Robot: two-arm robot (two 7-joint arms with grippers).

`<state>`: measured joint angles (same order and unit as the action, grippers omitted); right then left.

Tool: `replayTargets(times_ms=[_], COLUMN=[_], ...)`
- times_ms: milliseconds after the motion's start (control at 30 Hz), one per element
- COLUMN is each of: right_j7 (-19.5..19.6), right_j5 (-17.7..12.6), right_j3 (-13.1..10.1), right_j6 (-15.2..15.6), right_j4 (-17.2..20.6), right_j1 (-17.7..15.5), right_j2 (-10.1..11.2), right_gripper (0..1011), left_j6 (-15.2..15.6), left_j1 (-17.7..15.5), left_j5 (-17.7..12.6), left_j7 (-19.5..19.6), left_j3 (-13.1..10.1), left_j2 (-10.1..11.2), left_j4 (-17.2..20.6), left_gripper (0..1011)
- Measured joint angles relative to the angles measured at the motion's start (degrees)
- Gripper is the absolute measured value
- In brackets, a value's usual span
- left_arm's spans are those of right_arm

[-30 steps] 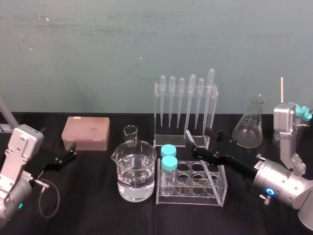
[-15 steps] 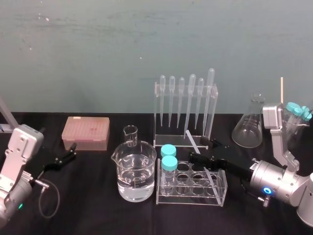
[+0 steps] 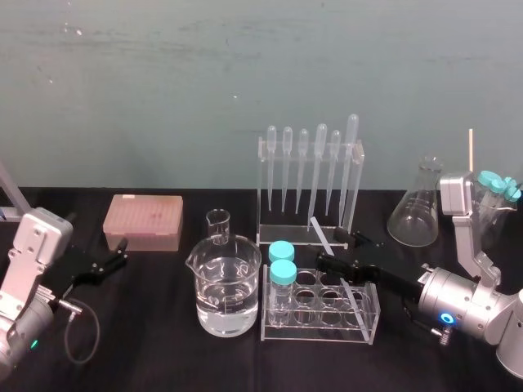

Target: Pick up the stirring rod with one hand, then place it down.

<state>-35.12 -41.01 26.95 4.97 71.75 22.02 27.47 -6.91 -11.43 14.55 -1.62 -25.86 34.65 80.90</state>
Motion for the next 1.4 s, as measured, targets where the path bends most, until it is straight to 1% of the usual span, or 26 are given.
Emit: replayTargets(times_ms=[33, 100, 167, 233, 267, 333, 367, 433, 467, 567, 600, 667, 700, 733, 833, 867, 900, 933, 967, 1067, 1167, 1200, 1233, 1300, 1333, 1400], right_j7=[0.0, 0.01, 0.01, 0.01, 0.02, 0.02, 0.02, 0.02, 0.02, 0.03, 0.03, 0.04, 0.04, 0.04, 0.05, 0.06, 0.07, 0.07, 0.08, 0.09, 0.07, -0.01, -0.01, -0.22, -0.22, -0.19], right_j5=[0.0, 0.01, 0.02, 0.02, 0.02, 0.02, 0.02, 0.02, 0.02, 0.02, 0.02, 0.02, 0.02, 0.02, 0.02, 0.02, 0.02, 0.02, 0.02, 0.02, 0.08, 0.1, 0.1, 0.41, 0.41, 1.37], right_j3=[0.0, -0.02, -0.03, -0.04, -0.05, -0.06, -0.07, -0.07, -0.07, -0.08, -0.08, -0.08, -0.08, -0.08, -0.08, -0.08, -0.08, -0.08, -0.08, -0.08, -0.33, -0.65, -0.65, -1.58, -1.58, -2.79], right_j6=[-0.01, -0.05, -0.08, -0.09, -0.1, -0.11, -0.12, -0.13, -0.14, -0.16, -0.17, -0.18, -0.19, -0.2, -0.2, -0.2, -0.2, -0.2, -0.2, -0.2, -1.71, -2.84, -2.84, -6.3, -6.3, -10.99], right_j4=[0.01, 0.04, 0.06, 0.06, 0.07, 0.08, 0.09, 0.1, 0.11, 0.11, 0.12, 0.13, 0.14, 0.14, 0.16, 0.16, 0.16, 0.16, 0.16, 0.16, 0.1, -0.01, -0.01, -0.09, -0.09, 0.12], right_j1=[-0.01, -0.02, -0.04, -0.04, -0.05, -0.06, -0.07, -0.07, -0.08, -0.09, -0.1, -0.11, -0.11, -0.11, -0.11, -0.11, -0.11, -0.11, -0.11, -0.11, -0.27, -0.38, -0.38, -0.73, -0.73, -1.2], right_j2=[0.01, 0.01, 0.01, 0.01, 0.01, 0.02, 0.02, 0.02, 0.02, 0.02, 0.02, 0.02, 0.02, 0.02, 0.02, 0.02, 0.02, 0.01, 0.02, 0.02, -0.15, -0.36, -0.36, -0.95, -0.95, -1.84], right_gripper=[946, 906, 837, 802, 748, 710, 650, 609, 548, 486, 424, 362, 362, 301, 202, 189, 147, 136, 94, 71, 71, 70, 71, 71, 71, 71], left_j6=[0.0, 0.0, 0.0, 0.0, 0.0, 0.0, 0.0, 0.0, 0.0, 0.0, 0.0, 0.0, 0.0, 0.0, 0.0, 0.0, 0.0, 0.0, 0.0, 0.0, 0.0, 0.0, 0.0, 0.0, 0.0, 0.0], left_j1=[0.0, 0.0, 0.0, 0.0, 0.0, 0.0, 0.0, 0.0, 0.0, 0.0, 0.0, 0.0, 0.0, 0.0, 0.0, 0.0, 0.0, 0.0, 0.0, 0.0, 0.0, 0.0, 0.0, 0.0, 0.0, 0.0], left_j5=[0.0, 0.0, 0.0, 0.0, 0.0, 0.0, 0.0, 0.0, 0.0, 0.0, 0.0, 0.0, 0.0, 0.0, 0.0, 0.0, 0.0, 0.0, 0.0, 0.0, 0.0, 0.0, 0.0, 0.0, 0.0, 0.0], left_j7=[0.0, 0.0, 0.0, 0.0, 0.0, 0.0, 0.0, 0.0, 0.0, 0.0, 0.0, 0.0, 0.0, 0.0, 0.0, 0.0, 0.0, 0.0, 0.0, 0.0, 0.0, 0.0, 0.0, 0.0, 0.0, 0.0], left_j3=[0.0, 0.0, 0.0, 0.0, 0.0, 0.0, 0.0, 0.0, 0.0, 0.0, 0.0, 0.0, 0.0, 0.0, 0.0, 0.0, 0.0, 0.0, 0.0, 0.0, 0.0, 0.0, 0.0, 0.0, 0.0, 0.0], left_j2=[0.0, 0.0, 0.0, 0.0, 0.0, 0.0, 0.0, 0.0, 0.0, 0.0, 0.0, 0.0, 0.0, 0.0, 0.0, 0.0, 0.0, 0.0, 0.0, 0.0, 0.0, 0.0, 0.0, 0.0, 0.0, 0.0], left_j4=[0.0, 0.0, 0.0, 0.0, 0.0, 0.0, 0.0, 0.0, 0.0, 0.0, 0.0, 0.0, 0.0, 0.0, 0.0, 0.0, 0.0, 0.0, 0.0, 0.0, 0.0, 0.0, 0.0, 0.0, 0.0, 0.0], left_gripper=[1000, 1000, 1000, 1000, 1000, 1000, 1000, 1000, 1000, 1000, 1000, 1000, 1000, 1000, 1000, 1000, 1000, 1000, 1000, 1000, 1000, 1000, 1000, 1000, 1000, 1000])
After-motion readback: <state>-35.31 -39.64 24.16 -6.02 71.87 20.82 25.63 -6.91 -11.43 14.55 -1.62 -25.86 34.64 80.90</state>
